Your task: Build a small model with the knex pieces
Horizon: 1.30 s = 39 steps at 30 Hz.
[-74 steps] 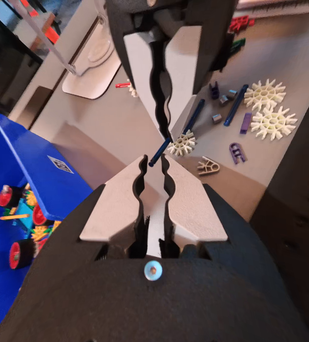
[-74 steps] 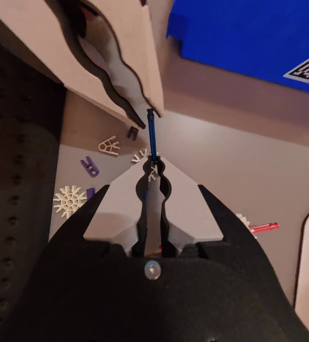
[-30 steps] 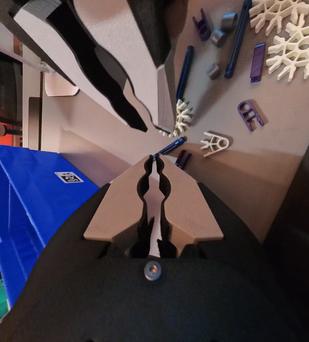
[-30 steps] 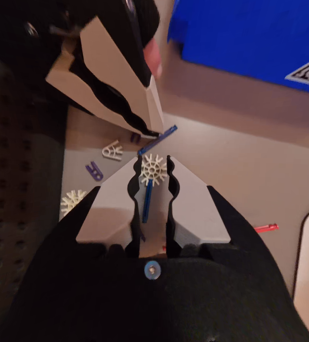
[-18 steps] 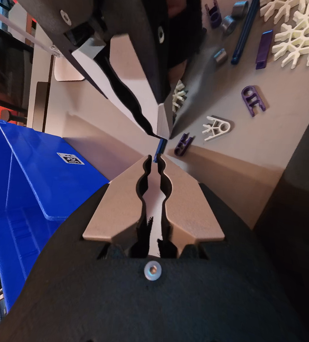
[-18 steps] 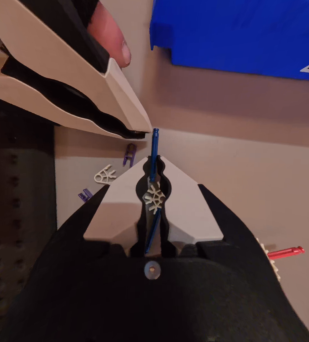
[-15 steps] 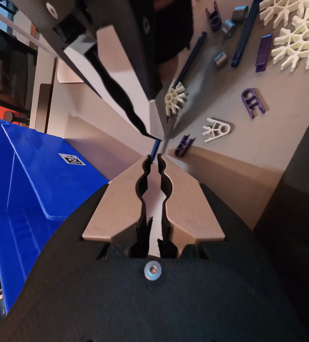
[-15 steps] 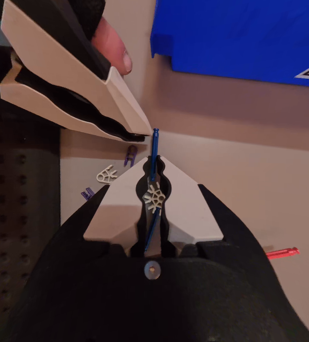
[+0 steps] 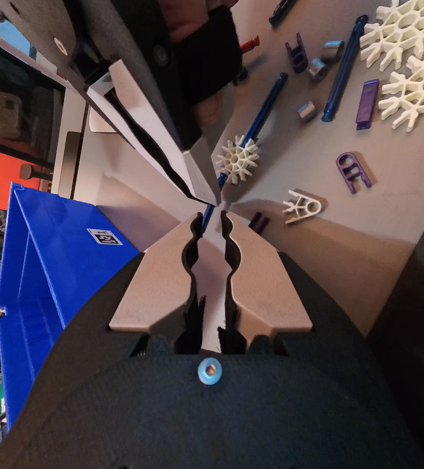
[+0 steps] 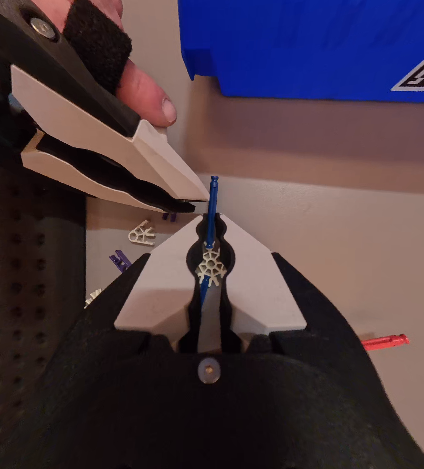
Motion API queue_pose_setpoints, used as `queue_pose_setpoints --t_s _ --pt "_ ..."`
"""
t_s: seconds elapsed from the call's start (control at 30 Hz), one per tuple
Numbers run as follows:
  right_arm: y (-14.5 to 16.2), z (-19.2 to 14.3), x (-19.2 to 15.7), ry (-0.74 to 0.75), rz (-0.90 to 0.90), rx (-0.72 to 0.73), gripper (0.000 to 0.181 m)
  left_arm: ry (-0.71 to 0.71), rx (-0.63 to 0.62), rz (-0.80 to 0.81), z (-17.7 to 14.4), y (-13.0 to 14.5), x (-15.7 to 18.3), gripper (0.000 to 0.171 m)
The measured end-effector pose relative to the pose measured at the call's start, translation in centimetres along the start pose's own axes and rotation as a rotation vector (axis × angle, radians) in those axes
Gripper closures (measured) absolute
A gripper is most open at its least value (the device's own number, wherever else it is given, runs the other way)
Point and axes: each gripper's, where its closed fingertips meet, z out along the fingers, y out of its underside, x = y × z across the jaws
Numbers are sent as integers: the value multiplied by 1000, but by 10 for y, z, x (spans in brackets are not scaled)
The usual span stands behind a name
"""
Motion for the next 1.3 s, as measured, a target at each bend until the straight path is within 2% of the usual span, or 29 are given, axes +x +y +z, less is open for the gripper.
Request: queue_pose_setpoints --t_s 0.43,0.67,1.3 --pt "3 3 -11 -42 -67 -14 178 7 -14 7 2 0 5 156" --pt "1 -4 -4 -11 -63 0 178 -6 -14 -3 2 1 3 153" --pt "3 -2 6 -9 152 96 178 -14 -36 -20 10 4 2 147"
